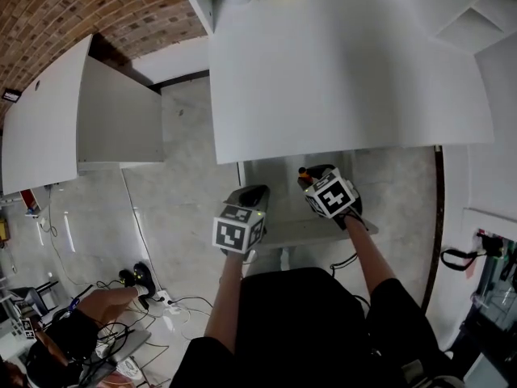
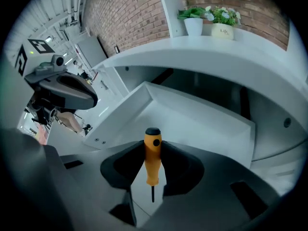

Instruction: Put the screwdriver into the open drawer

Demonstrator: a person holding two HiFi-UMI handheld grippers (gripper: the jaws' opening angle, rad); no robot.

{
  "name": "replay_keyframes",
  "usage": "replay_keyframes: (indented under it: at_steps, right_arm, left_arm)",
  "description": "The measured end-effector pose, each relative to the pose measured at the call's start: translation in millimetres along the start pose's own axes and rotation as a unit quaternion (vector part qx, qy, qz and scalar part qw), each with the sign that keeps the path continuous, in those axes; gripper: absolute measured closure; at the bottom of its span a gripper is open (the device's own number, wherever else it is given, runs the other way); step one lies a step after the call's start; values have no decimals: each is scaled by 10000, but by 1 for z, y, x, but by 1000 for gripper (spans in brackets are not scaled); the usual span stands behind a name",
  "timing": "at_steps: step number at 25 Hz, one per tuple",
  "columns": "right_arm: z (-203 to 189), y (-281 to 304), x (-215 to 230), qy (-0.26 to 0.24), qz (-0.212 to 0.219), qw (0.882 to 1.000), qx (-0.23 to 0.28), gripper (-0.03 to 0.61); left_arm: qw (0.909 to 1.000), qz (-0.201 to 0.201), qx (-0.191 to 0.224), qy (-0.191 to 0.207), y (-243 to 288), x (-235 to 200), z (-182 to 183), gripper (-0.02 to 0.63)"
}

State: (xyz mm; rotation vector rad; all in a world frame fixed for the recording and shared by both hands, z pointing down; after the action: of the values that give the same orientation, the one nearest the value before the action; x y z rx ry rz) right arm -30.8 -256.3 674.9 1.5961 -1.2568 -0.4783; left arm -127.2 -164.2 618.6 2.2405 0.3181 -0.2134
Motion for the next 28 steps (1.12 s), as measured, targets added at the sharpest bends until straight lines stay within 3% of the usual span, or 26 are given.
replay_keyframes:
  at_steps: [15, 21, 28]
  right_arm:
    - [-19, 58, -1, 180, 86, 9976, -655, 465]
    - [-9, 70, 5, -91, -179, 9984, -523, 465]
    - [-13, 83, 6, 58, -305, 9981, -539, 465]
  left_arm:
    - [9990, -249, -373, -43, 26, -6, -21, 605]
    - [9986, -357, -392, -37, 29, -7, -22, 606]
    - [9978, -376, -507, 199, 32, -3, -23, 606]
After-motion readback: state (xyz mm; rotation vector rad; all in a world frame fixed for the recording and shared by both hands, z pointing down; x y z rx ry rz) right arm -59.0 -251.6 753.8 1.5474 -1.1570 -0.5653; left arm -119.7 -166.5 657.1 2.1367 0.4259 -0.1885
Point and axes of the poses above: the fingertips, and each gripper's own axes: y forward along the fingers, x to its right, z out of its top, the point moved 4 cm from there along -y, backward along the fingers, and after that the axes turned 9 degrees about y, right-handed, at the moved point
